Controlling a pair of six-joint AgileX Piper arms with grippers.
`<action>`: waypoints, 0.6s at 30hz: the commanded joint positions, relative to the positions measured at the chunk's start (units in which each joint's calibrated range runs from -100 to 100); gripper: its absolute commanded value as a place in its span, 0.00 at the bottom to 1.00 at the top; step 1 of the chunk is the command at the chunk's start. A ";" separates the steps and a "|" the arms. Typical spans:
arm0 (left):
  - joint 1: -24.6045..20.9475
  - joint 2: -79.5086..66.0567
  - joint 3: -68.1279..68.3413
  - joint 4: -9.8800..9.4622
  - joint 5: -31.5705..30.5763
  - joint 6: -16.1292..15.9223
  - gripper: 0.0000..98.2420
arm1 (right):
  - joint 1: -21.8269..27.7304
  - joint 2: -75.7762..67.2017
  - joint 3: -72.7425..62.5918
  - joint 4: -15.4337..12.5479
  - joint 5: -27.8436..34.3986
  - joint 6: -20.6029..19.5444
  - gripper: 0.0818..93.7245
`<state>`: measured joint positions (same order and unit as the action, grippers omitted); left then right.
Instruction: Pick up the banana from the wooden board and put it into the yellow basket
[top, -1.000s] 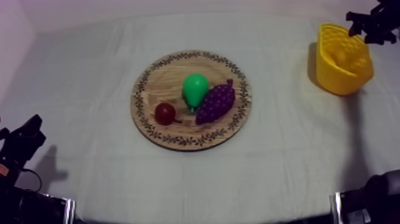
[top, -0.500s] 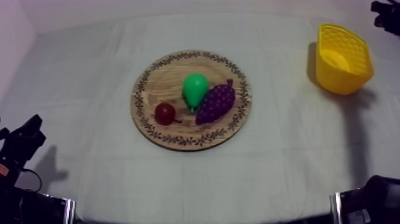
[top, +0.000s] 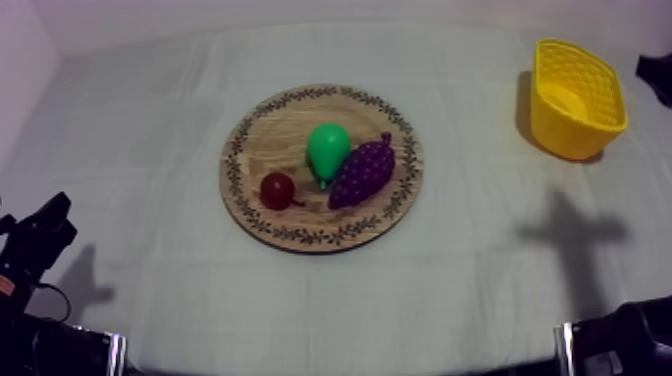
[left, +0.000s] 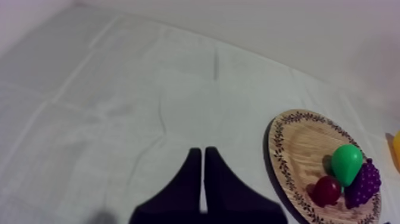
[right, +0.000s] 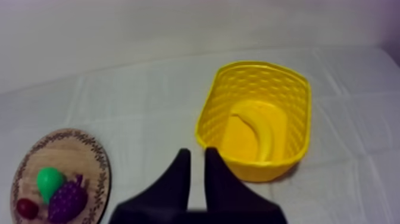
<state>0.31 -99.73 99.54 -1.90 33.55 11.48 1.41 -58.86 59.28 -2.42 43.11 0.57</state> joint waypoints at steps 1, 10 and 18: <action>0.01 -0.01 0.01 -0.02 0.00 0.02 0.00 | -2.65 -6.87 5.72 1.46 -0.78 -1.08 0.05; 0.01 -0.01 0.01 -0.02 0.00 0.01 0.00 | -5.34 -30.38 25.87 2.38 -2.65 0.84 0.01; 0.01 -0.01 0.01 -0.02 0.00 0.00 0.00 | -3.31 -36.52 36.83 0.69 -3.94 3.24 0.00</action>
<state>0.31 -99.73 99.54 -1.90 33.55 11.48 -1.92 -94.57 92.87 -1.53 41.02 3.88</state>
